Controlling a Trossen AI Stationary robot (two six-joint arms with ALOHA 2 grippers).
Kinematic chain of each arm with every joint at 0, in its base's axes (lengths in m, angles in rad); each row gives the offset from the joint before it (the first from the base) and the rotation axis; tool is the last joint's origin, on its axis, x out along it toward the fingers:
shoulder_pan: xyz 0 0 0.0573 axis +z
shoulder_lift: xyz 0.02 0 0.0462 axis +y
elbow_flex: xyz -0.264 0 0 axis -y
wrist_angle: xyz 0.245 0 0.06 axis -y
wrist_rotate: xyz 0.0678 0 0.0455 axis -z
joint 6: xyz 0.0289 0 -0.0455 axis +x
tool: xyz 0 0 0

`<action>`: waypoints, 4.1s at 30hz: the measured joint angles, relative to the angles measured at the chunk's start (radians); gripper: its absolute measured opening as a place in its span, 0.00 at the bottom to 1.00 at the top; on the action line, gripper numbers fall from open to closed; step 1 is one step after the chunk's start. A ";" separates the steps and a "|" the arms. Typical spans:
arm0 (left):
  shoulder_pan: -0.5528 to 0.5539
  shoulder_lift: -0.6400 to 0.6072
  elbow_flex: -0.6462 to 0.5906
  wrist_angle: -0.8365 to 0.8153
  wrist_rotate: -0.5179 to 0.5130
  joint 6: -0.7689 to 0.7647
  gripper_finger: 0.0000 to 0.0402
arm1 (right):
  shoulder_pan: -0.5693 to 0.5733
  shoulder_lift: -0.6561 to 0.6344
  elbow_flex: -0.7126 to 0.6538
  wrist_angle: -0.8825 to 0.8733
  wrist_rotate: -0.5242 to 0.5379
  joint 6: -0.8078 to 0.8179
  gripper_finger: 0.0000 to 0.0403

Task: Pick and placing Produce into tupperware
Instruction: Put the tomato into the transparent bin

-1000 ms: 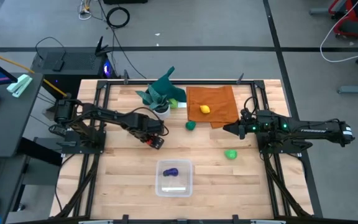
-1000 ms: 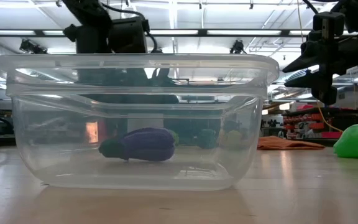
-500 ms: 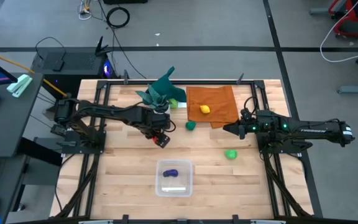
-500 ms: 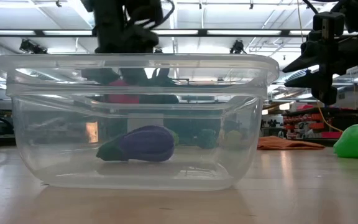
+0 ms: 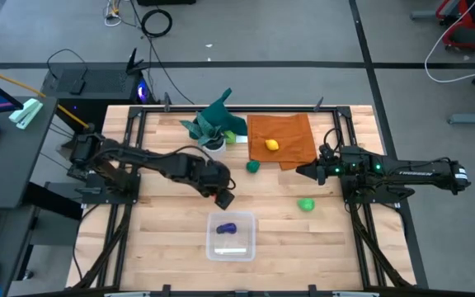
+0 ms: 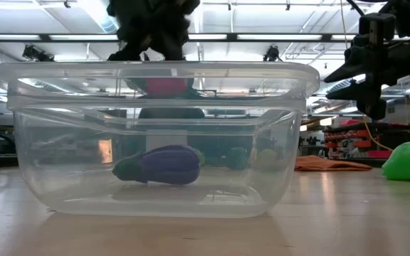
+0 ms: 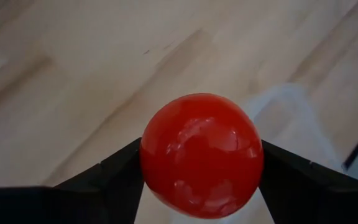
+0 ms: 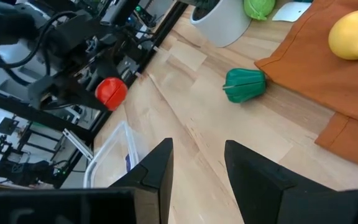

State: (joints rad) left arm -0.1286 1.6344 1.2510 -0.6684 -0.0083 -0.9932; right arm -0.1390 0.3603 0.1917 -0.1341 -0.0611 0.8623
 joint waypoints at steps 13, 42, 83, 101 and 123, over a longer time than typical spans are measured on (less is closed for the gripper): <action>-0.171 0.002 0.000 0.244 -0.318 -0.184 0.69 | 0.000 0.000 0.000 0.000 -0.121 -0.001 0.28; -0.473 0.152 0.000 0.537 -0.612 -0.337 0.68 | 0.186 0.000 0.000 0.062 -0.180 0.230 0.28; -0.356 0.516 0.611 -0.387 -0.138 0.308 0.66 | 0.675 0.084 0.000 0.231 0.317 0.352 0.28; -0.271 0.563 0.610 -0.402 -0.003 0.102 0.66 | 0.674 0.107 0.000 0.242 0.319 0.358 0.28; -0.281 0.586 0.610 -0.341 0.013 -0.337 0.67 | 0.674 0.112 0.000 0.244 0.319 0.370 0.28</action>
State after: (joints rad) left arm -0.4095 2.2204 1.8614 -1.0095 0.0046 -1.3303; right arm 0.5354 0.4725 0.1913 0.1097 0.2577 1.2323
